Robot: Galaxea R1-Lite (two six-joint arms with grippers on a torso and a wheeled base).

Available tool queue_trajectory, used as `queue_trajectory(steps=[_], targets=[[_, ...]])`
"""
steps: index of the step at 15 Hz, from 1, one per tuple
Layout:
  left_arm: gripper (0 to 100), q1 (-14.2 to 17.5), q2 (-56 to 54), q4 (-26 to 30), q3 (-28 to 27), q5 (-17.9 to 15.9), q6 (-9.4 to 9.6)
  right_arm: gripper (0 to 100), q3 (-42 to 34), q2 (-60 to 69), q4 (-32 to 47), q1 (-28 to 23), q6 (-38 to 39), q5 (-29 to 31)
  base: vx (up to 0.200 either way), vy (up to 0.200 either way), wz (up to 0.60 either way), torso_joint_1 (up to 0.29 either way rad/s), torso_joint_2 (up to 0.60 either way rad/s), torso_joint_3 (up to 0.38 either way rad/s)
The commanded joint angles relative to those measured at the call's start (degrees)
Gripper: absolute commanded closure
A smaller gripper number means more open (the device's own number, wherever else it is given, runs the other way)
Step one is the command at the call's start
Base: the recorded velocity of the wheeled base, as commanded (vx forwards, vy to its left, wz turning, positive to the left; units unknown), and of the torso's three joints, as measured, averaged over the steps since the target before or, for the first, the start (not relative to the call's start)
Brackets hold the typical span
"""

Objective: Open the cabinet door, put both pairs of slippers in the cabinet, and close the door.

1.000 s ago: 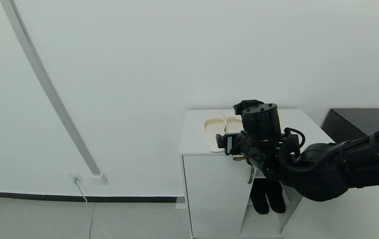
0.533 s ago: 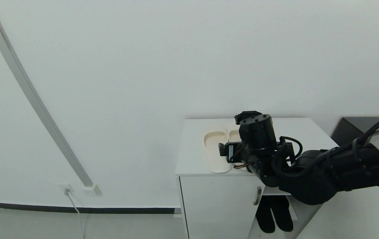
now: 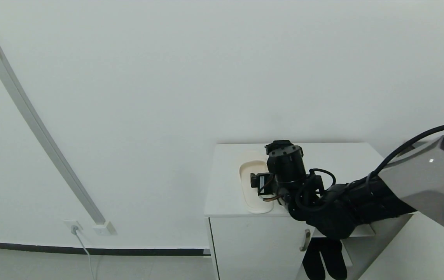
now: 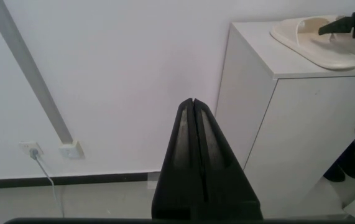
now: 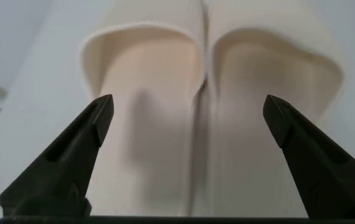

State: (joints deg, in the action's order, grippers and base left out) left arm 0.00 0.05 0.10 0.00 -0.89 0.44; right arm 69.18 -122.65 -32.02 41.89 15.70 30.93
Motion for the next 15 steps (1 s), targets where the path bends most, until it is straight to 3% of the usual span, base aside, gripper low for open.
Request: queue_trajectory(steps=[1,5,11,12,15], targets=[[100,0.0,0.04,-0.01,0.0,0.01,0.0,0,3.77,-5.06,-0.58,-1.28,-1.38,0.01,0.0,0.0,0.0,0.0,0.0,0.0],[100,0.0,0.04,-0.01,0.0,0.01,-0.09,0,9.48,-9.71,-3.83,-3.04,-4.01,-0.69,0.0,0.0,0.0,0.0,0.0,0.0],[100,0.0,0.04,-0.01,0.0,0.01,0.0,0,10.01,-9.89,-5.86,-4.62,-5.59,-2.36,0.0,0.0,0.0,0.0,0.0,0.0],[100,0.0,0.04,-0.01,0.0,0.1,-0.09,100,10.01,-9.89,-5.86,-4.62,-5.59,-2.28,0.0,0.0,0.0,0.0,0.0,0.0],[100,0.0,0.04,-0.01,0.0,0.01,0.0,100,10.01,-9.89,-5.77,-4.62,-5.59,-2.28,0.0,0.0,0.0,0.0,0.0,0.0]])
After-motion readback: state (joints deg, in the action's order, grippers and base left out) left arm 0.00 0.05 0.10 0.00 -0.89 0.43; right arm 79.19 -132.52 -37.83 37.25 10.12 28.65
